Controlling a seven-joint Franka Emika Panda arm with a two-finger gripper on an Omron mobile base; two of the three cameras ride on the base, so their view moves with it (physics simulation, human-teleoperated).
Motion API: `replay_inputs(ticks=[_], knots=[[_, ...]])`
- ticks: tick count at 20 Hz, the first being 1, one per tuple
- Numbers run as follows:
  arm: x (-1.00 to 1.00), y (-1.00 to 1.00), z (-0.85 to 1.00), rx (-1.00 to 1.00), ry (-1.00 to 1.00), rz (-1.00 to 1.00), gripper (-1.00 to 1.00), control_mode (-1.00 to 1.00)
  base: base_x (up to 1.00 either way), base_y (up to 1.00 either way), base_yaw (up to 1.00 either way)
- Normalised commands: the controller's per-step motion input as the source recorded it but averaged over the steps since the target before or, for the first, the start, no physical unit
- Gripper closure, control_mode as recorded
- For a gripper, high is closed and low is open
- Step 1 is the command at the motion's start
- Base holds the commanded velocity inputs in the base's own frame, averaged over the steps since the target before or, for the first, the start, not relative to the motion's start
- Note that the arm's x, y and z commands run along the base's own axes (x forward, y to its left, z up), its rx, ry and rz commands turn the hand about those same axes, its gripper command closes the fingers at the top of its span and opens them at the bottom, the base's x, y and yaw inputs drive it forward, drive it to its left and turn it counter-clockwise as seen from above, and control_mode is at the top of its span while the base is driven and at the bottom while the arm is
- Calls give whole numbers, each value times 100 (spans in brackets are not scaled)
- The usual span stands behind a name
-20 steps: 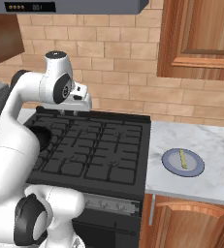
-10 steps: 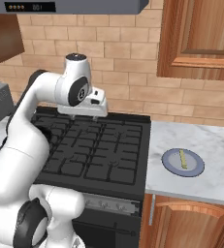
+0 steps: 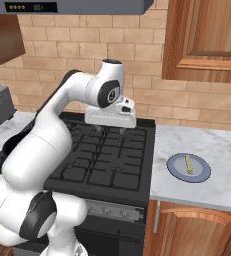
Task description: Pick up the butter stick and place it in the pan. Then turn on the burner for the pan.
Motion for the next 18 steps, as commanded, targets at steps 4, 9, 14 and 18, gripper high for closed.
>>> replay_inputs(ticks=[4, 9, 14, 18], knots=[[0, -71, -28, 0, 13, 0, -100, -100, 0, 0, 0], [0, -67, -29, 0, 12, 0, -100, -100, 0, 0, 0], [4, -63, -33, 0, 11, 0, -100, -100, 0, 0, 0], [17, -65, -38, 0, 5, 0, -100, -100, 0, 0, 0]])
